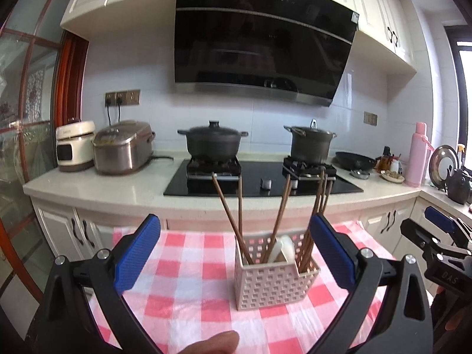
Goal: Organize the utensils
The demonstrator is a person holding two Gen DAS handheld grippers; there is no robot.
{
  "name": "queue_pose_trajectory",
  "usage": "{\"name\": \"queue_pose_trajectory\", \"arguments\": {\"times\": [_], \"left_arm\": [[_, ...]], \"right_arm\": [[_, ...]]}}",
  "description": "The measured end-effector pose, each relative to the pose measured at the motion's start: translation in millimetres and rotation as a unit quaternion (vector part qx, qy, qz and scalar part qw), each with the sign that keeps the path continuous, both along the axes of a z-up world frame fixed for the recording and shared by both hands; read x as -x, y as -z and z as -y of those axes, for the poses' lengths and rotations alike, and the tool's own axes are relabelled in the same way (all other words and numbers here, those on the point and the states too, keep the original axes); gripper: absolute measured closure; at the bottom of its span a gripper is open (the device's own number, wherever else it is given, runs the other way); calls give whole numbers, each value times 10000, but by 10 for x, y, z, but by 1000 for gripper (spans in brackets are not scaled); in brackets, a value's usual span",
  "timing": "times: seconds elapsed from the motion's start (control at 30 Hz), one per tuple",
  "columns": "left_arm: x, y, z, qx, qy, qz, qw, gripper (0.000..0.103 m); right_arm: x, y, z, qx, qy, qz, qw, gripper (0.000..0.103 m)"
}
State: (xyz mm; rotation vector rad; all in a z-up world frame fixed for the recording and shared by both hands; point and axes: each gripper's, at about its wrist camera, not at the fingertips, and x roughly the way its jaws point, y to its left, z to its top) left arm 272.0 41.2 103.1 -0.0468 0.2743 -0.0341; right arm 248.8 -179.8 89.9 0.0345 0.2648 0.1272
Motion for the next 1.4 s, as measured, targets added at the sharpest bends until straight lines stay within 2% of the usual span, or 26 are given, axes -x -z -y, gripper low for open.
{"name": "queue_pose_trajectory", "arguments": {"times": [0.6, 0.87, 1.4], "left_arm": [[471, 367, 82, -89, 80, -260, 9996, 5], [629, 410, 103, -127, 98, -286, 9995, 5], [752, 466, 147, -166, 33, -340, 9993, 5]], "right_arm": [[435, 240, -126, 148, -230, -171, 9995, 19], [598, 255, -88, 119, -257, -166, 9995, 19], [676, 274, -70, 114, -280, -164, 9994, 19]]}}
